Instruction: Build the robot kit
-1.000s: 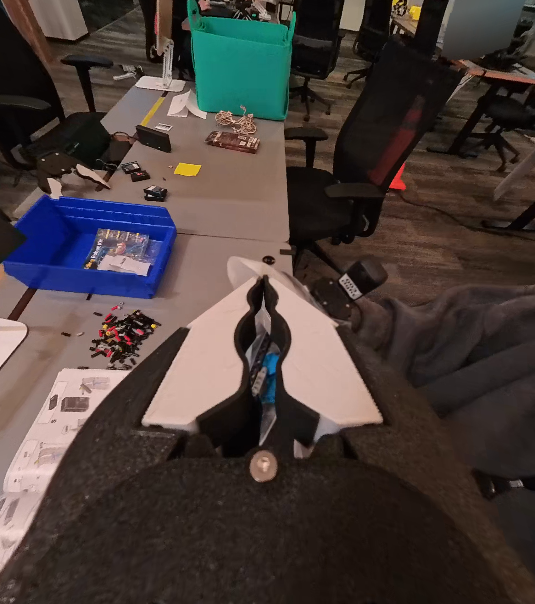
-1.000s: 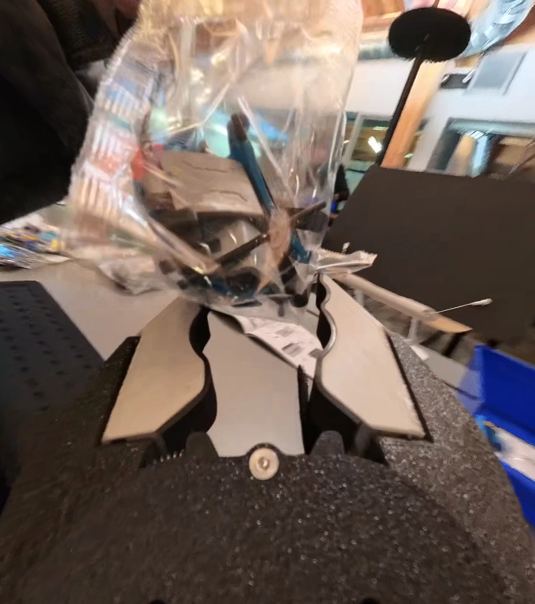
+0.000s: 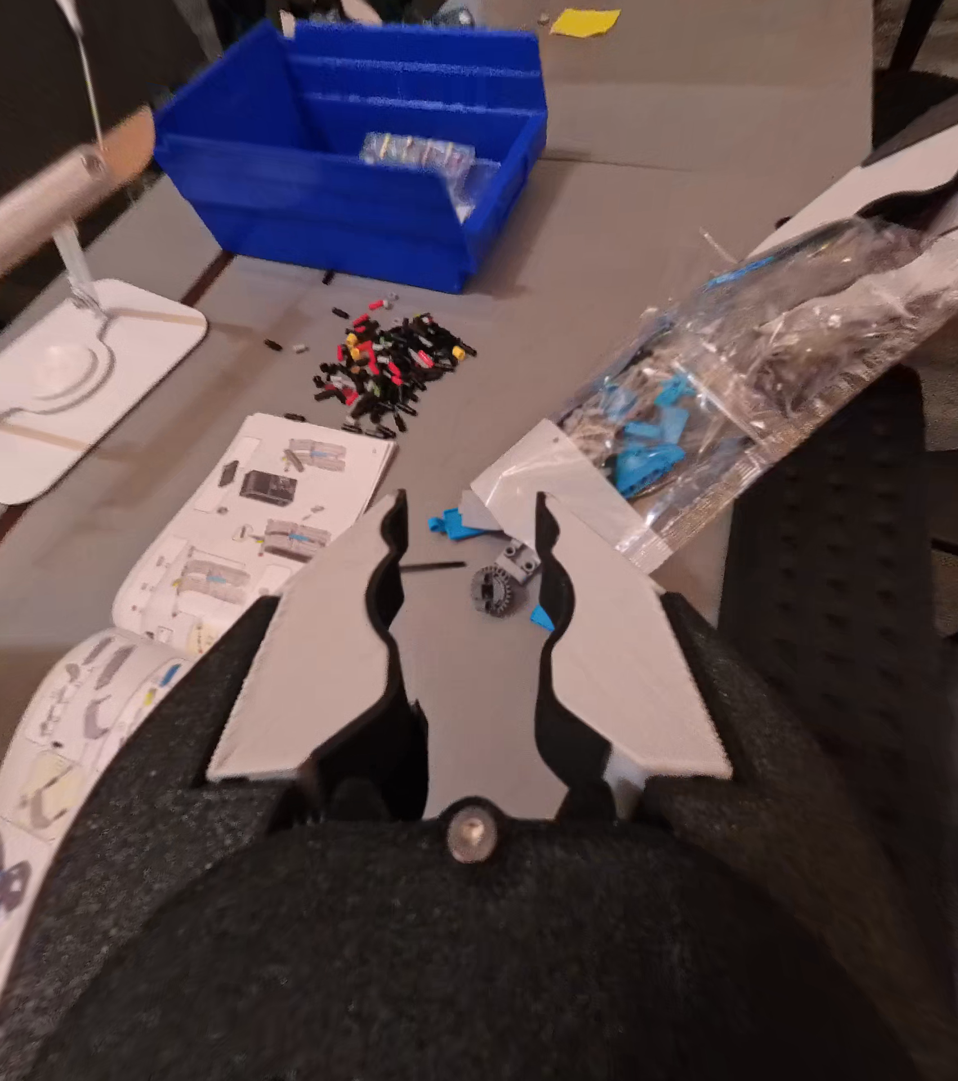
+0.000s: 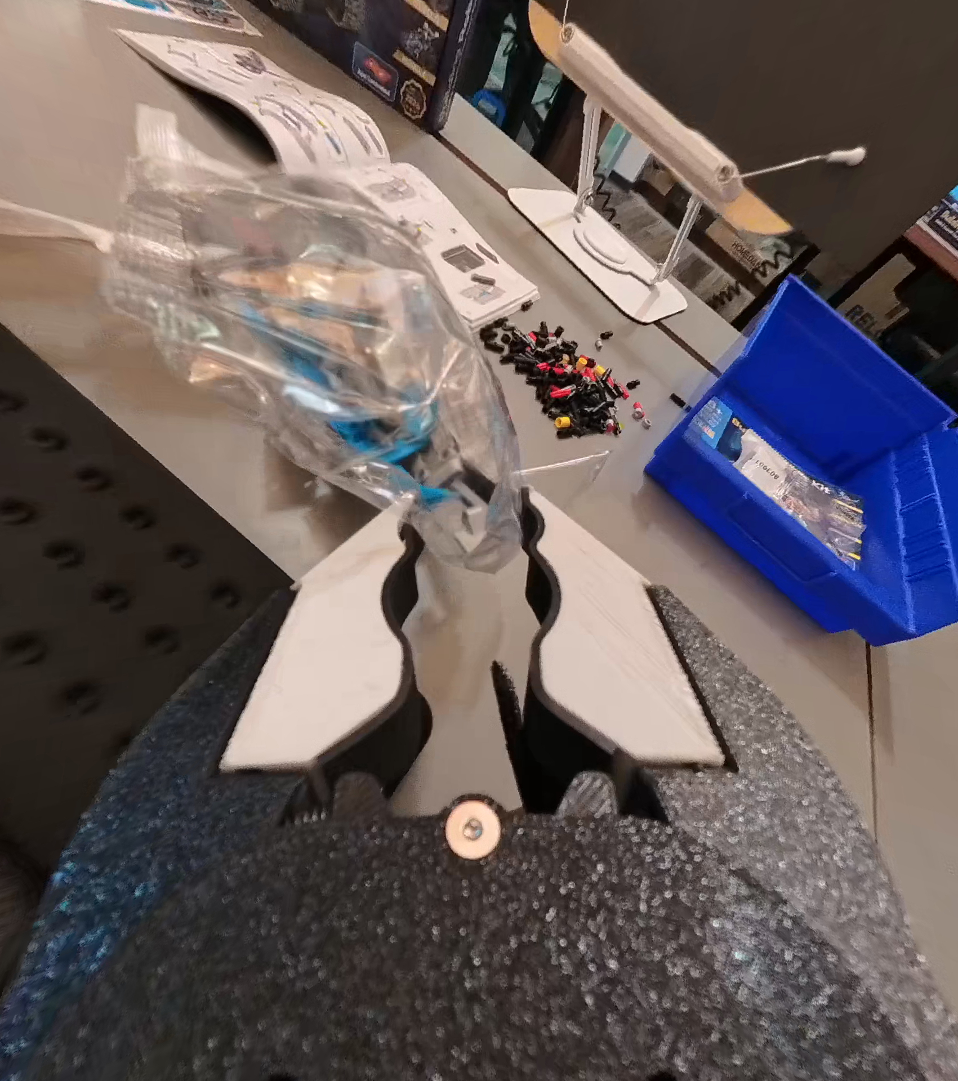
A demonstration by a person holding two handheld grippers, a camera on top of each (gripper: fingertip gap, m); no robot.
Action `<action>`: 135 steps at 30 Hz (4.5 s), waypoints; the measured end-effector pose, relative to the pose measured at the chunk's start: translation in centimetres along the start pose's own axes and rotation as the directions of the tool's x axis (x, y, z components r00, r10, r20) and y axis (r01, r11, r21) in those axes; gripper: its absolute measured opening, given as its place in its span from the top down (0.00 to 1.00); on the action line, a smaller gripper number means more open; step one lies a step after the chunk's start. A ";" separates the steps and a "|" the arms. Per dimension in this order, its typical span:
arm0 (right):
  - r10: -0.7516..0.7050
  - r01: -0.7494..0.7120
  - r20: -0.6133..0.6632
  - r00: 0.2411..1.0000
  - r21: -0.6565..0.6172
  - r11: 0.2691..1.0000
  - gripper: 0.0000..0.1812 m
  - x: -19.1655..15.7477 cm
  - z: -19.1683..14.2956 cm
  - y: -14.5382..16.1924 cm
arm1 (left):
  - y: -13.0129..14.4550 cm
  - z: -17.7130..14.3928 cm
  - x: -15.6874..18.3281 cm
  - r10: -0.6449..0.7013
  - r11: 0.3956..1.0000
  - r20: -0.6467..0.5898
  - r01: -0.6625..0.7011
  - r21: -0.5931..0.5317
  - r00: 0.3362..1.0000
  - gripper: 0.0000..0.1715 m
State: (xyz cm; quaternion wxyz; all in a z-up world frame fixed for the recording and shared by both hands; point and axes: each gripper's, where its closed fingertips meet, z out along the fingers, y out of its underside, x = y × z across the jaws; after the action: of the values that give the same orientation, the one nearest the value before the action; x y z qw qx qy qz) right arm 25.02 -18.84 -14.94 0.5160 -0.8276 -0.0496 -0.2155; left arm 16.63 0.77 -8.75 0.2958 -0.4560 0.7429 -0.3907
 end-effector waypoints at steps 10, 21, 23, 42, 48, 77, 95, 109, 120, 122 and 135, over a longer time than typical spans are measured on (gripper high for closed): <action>-0.070 0.071 0.022 0.997 -0.085 0.994 0.82 -2.0 -0.8 -3.2 | -2.7 2.5 16.8 0.437 0.891 -0.021 -0.430 0.146 0.899 0.72; -0.014 0.001 0.205 0.979 0.066 0.998 0.76 -4.3 -3.2 -8.0 | -4.7 0.1 13.6 0.468 0.872 0.059 -0.472 0.133 0.882 0.97; 0.100 -0.158 0.316 0.944 0.163 0.974 0.74 -4.3 -4.1 -9.4 | -5.7 -1.2 12.6 0.411 0.898 0.040 -0.412 0.158 0.911 0.98; 0.210 -0.479 0.610 0.764 0.317 0.819 0.83 -2.0 -1.5 -15.8 | -11.8 -10.4 5.4 0.040 0.908 -0.227 0.059 0.414 0.973 0.98; 0.119 -0.447 0.636 0.762 0.384 0.808 1.00 -1.6 -2.3 -19.3 | -11.4 -13.8 3.2 0.012 0.901 -0.277 0.110 0.420 0.961 0.98; 0.621 -0.621 0.028 0.783 0.084 0.779 1.00 25.0 0.8 -20.1 | -3.6 -18.4 -3.2 -0.216 0.841 -0.267 0.318 0.437 0.939 0.87; 0.591 -0.619 -0.300 0.749 -0.636 0.461 0.77 37.7 18.4 6.6 | 8.8 -17.1 1.3 -0.525 0.785 -0.183 0.556 0.272 0.831 0.86; 0.343 -0.220 0.433 0.834 -0.309 0.925 0.61 -4.1 4.6 -7.7 | 13.3 -12.0 3.9 -0.478 0.879 0.066 0.476 0.040 0.876 0.74; 0.419 -0.260 0.339 0.842 -0.426 0.866 0.65 -9.1 7.6 -3.0 | 15.5 -0.1 1.2 -0.250 0.909 -0.008 0.232 -0.348 0.968 0.60; 0.436 -0.319 0.324 0.840 -0.357 0.878 0.56 -10.7 9.5 -6.0 | 14.7 1.0 0.7 -0.187 0.934 -0.003 0.177 -0.310 0.982 0.55; 0.417 -0.256 0.160 0.895 -0.581 0.773 0.35 -12.7 14.0 -1.9 | 14.1 4.3 0.8 -0.069 0.938 -0.114 0.026 -0.346 0.991 0.73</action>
State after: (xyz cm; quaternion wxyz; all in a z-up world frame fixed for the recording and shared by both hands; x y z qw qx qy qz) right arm 17.23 -3.92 -23.78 0.2767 -0.9565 0.0918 -0.0046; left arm 13.47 2.61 -23.02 0.1554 -0.4933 0.8054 -0.2894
